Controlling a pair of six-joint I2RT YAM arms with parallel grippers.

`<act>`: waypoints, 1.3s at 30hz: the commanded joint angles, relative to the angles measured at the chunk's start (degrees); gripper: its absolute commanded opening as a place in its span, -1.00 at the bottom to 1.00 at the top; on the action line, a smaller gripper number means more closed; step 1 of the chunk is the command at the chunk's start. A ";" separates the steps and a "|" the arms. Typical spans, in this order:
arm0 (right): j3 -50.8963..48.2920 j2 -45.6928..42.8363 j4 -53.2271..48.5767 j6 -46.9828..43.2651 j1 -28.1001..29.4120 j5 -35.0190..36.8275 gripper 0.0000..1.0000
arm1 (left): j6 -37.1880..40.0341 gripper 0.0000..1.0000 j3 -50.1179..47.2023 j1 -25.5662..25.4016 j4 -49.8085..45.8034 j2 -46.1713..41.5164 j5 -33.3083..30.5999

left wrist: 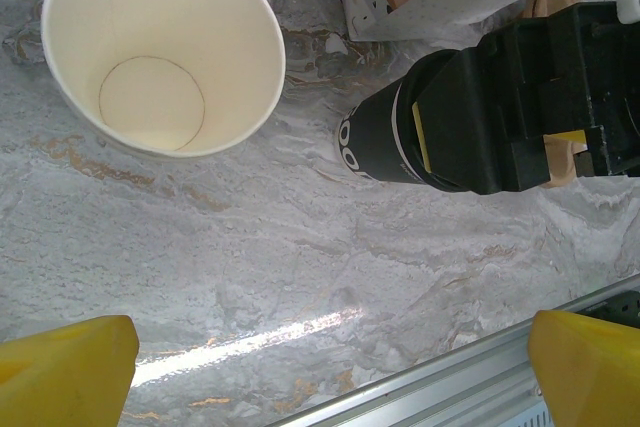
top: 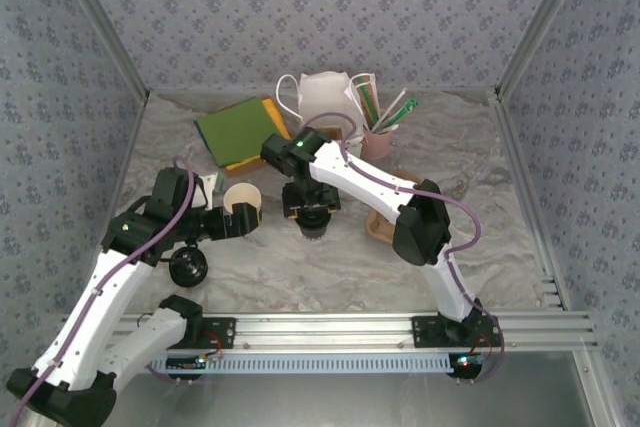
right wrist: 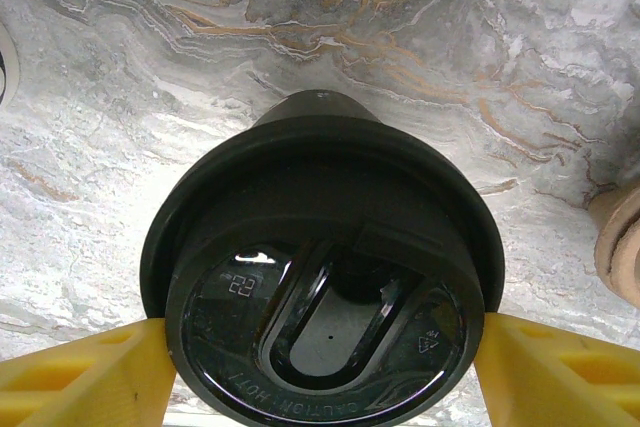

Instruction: Pack the takeout coffee

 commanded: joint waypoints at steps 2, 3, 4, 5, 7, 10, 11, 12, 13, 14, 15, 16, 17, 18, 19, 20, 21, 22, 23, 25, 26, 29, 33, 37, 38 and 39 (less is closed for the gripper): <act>-0.36 0.71 -1.30 -0.52 -0.26 -0.13 0.56 | 0.56 0.99 0.22 0.31 0.36 -0.22 0.80; -0.36 0.71 -1.26 -0.53 -0.25 -0.09 0.55 | 0.56 1.00 0.22 0.29 0.33 -0.20 0.77; -0.36 0.71 -1.21 -0.60 -0.23 -0.11 0.53 | 0.57 1.00 0.23 0.34 0.37 -0.20 0.81; -0.36 0.71 -1.16 -0.54 -0.27 -0.16 0.51 | 0.58 1.00 0.27 0.30 0.33 -0.16 0.82; -0.36 0.71 -1.16 -0.61 -0.23 -0.27 0.50 | 0.56 1.00 0.22 0.29 0.33 -0.19 0.82; -0.50 0.71 -1.11 -0.59 -0.28 -0.25 0.50 | 0.60 1.00 0.21 0.33 0.33 -0.22 0.90; -0.54 0.71 -1.05 -0.55 -0.22 -0.24 0.49 | 0.57 0.99 0.22 0.33 0.33 -0.18 0.87; -0.56 0.71 -1.00 -0.60 -0.23 -0.29 0.46 | 0.56 1.00 0.12 0.29 0.33 -0.24 0.86; -0.54 0.71 -1.03 -0.62 -0.24 -0.34 0.41 | 0.56 1.00 0.21 0.29 0.35 -0.24 0.88; -0.46 0.58 -0.92 -0.57 -0.22 -0.34 0.39 | 0.55 0.99 0.22 0.29 0.33 -0.20 0.87; -0.45 0.49 -0.84 -0.54 -0.28 -0.35 0.38 | 0.60 0.99 0.23 0.33 0.33 -0.19 0.89; -0.37 0.44 -0.84 -0.53 -0.30 -0.26 0.36 | 0.55 1.00 0.22 0.29 0.33 -0.21 0.87; -0.17 0.36 -0.99 -0.52 -0.18 -0.31 0.36 | 0.56 1.00 0.25 0.29 0.33 -0.17 0.91; 0.02 0.36 -1.09 -0.49 -0.08 -0.28 0.37 | 0.56 0.99 0.22 0.29 0.33 -0.21 0.90; 0.22 0.36 -1.37 -0.51 0.01 -0.06 0.36 | 0.48 1.00 0.22 0.30 0.37 -0.15 0.85; 0.50 0.28 -1.59 -0.53 0.05 0.23 0.36 | 0.48 1.00 0.24 0.30 0.37 -0.11 0.83; 0.65 0.19 -1.75 -0.54 0.11 0.29 0.35 | 0.47 1.00 0.22 0.29 0.42 -0.15 0.82; 0.72 0.03 -1.84 -0.53 0.26 0.37 0.35 | 0.47 1.00 0.31 0.29 0.42 -0.13 0.82; 0.78 -0.13 -1.94 -0.49 0.31 0.34 0.35 | 0.43 0.99 0.33 0.29 0.42 -0.03 0.82; 0.73 -0.60 -1.96 -0.30 0.45 0.39 0.35 | 0.39 0.99 0.60 0.29 0.35 0.10 0.74; 0.77 -0.90 -2.12 -0.24 0.51 0.49 0.35 | 0.39 0.99 0.87 0.29 0.36 0.15 0.73; 0.52 -1.88 -2.47 -0.17 0.94 0.90 0.35 | 0.35 1.00 1.91 0.29 0.42 0.74 0.60; -1.04 -3.69 -2.44 0.18 1.58 1.21 0.35 | -0.17 1.00 3.21 0.29 1.00 1.71 0.63; -4.29 -6.22 -0.93 0.91 2.06 1.39 0.35 | -1.06 0.99 4.60 0.35 1.91 2.97 0.84; -5.01 -6.83 -0.69 1.11 2.31 1.41 0.35 | -1.19 0.99 4.96 0.30 2.13 3.32 0.86; -5.55 -7.34 -0.72 1.27 2.42 1.41 0.35 | -1.28 0.99 5.42 0.33 2.32 3.68 0.91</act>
